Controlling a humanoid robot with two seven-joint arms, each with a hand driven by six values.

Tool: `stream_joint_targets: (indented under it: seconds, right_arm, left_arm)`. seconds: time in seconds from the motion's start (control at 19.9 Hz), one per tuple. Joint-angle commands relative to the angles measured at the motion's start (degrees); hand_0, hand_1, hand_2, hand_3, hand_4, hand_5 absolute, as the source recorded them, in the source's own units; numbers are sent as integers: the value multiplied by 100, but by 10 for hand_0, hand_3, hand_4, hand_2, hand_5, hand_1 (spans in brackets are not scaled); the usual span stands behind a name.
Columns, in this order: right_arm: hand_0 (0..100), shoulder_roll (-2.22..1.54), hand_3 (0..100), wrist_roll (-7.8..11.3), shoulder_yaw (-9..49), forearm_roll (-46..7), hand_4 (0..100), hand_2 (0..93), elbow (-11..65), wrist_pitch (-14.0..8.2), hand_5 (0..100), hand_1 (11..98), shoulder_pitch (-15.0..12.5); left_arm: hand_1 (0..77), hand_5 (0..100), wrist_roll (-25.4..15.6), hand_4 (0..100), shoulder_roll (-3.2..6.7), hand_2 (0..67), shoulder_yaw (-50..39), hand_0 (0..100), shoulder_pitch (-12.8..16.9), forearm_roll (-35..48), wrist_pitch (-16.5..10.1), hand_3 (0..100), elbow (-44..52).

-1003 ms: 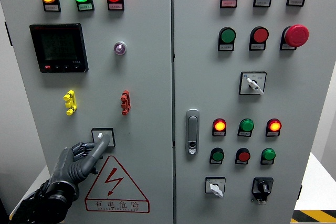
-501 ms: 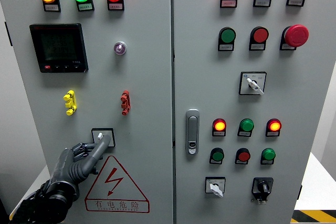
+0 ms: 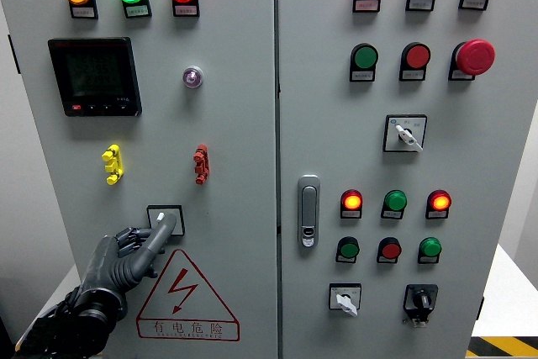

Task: Turn on light switch 1
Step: 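Twist the rotary switch knob clockwise with the left hand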

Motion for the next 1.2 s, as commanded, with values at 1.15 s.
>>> stream_joint_targets:
  seconds: [1.15]
  right_arm:
    - [0, 0, 198, 0, -1, 0, 194, 0, 0, 6, 105, 194, 0]
  left_arm:
    - [493, 707, 101, 928, 8, 534, 44, 309, -38, 0, -17, 752, 8]
